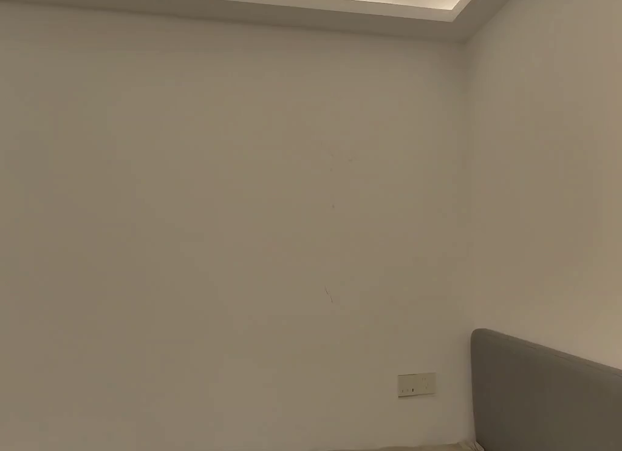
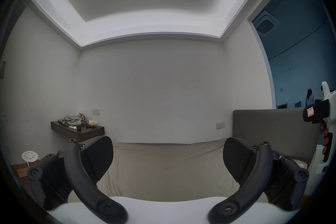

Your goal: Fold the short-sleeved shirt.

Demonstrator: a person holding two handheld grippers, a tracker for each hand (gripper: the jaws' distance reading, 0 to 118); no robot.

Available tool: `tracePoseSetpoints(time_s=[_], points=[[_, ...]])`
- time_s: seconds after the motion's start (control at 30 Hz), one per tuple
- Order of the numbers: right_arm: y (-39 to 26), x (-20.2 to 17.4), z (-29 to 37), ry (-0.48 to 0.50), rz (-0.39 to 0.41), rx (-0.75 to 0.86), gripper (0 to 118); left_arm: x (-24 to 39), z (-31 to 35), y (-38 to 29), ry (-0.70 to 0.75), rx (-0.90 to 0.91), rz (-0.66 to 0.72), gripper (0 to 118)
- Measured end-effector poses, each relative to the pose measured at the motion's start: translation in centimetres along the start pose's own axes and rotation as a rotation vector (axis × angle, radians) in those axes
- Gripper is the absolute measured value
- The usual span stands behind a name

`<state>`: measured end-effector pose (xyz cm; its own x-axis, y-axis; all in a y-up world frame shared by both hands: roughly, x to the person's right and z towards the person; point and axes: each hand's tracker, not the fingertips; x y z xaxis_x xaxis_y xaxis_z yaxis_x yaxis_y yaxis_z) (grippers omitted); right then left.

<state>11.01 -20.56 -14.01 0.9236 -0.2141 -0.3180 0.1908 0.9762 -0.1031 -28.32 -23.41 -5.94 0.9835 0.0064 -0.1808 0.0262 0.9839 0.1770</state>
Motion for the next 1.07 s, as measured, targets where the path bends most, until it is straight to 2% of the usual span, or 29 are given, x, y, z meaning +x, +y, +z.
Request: tracePoseSetpoints(time_s=[0.1, 0.27, 0.4, 0.47, 0.53, 0.63, 0.7, 0.77, 0.87, 0.97, 1.07], points=[[0.1, -0.4, -0.1, -0.072, 0.027, 0.005, 118, -0.1, -0.1, 0.0, -0.009, -0.006, 0.016, 117], [0.1, 0.1, -0.4, -0.026, -0.012, -0.02, 118, -0.2, -0.1, -0.1, -0.016, -0.006, 0.038, 117], [0.3, 0.0, -0.5, -0.014, 0.018, -0.019, 118, -0.3, -0.1, -0.2, -0.021, -0.009, 0.042, 117], [0.4, 0.2, -0.5, -0.006, -0.003, -0.032, 118, -0.3, -0.1, -0.2, -0.019, -0.01, 0.041, 117], [0.6, 0.4, -0.4, 0.026, -0.038, -0.056, 118, -0.3, -0.1, -0.2, -0.017, -0.01, 0.042, 117], [0.6, 0.7, 0.0, 0.174, -0.089, -0.026, 118, -0.4, -0.1, -0.1, -0.02, -0.014, 0.058, 117], [0.5, 1.2, 0.1, 0.216, -0.113, 0.011, 118, -0.4, -0.1, 0.0, -0.017, -0.011, 0.057, 117], [0.2, 1.5, 0.4, 0.21, -0.079, 0.06, 118, -0.4, -0.2, 0.0, -0.014, -0.011, 0.054, 117], [0.3, 1.2, 0.4, 0.1, 0.017, 0.085, 118, -0.5, -0.2, -0.1, -0.017, -0.012, 0.057, 117], [-0.8, 1.6, 0.5, 0.07, 0.094, 0.179, 118, -0.3, -0.2, -0.1, -0.011, -0.013, 0.049, 117], [-1.4, 1.9, 0.8, 0.03, 0.107, 0.242, 118, -0.3, -0.2, -0.1, -0.019, -0.017, 0.048, 117]])
